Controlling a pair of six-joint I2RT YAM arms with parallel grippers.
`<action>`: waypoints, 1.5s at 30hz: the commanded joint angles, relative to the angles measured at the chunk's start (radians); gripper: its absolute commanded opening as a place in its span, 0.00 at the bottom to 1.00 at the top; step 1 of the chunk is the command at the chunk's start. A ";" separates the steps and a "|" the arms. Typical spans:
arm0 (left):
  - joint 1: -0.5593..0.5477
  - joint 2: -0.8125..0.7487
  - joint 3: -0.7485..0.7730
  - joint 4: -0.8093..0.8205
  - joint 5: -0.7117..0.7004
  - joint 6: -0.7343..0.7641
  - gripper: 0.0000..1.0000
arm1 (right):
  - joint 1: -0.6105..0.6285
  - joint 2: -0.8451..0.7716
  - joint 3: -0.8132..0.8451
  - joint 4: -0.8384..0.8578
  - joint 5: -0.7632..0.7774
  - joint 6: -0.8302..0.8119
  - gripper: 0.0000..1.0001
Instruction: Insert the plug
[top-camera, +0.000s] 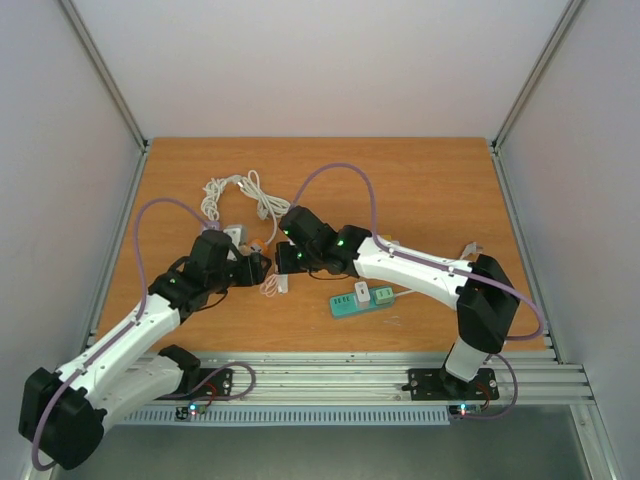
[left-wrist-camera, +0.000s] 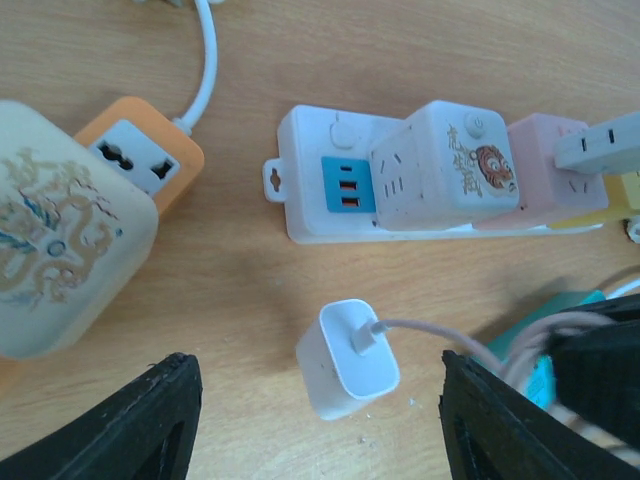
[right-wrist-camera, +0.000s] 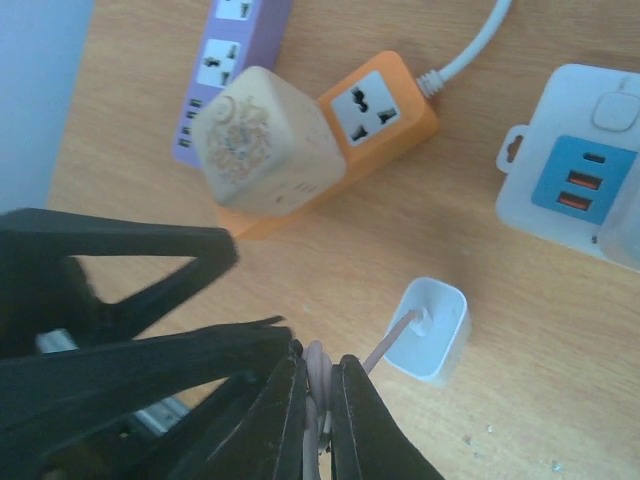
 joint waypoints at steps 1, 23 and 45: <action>0.003 -0.040 -0.045 0.074 0.045 -0.034 0.65 | 0.010 -0.063 0.070 -0.047 -0.037 0.013 0.01; 0.003 0.014 -0.013 0.160 0.314 -0.062 0.75 | 0.010 -0.105 0.226 -0.113 -0.098 0.124 0.03; 0.003 0.111 0.066 0.235 0.277 -0.136 0.80 | 0.010 -0.128 0.147 -0.007 -0.276 0.199 0.04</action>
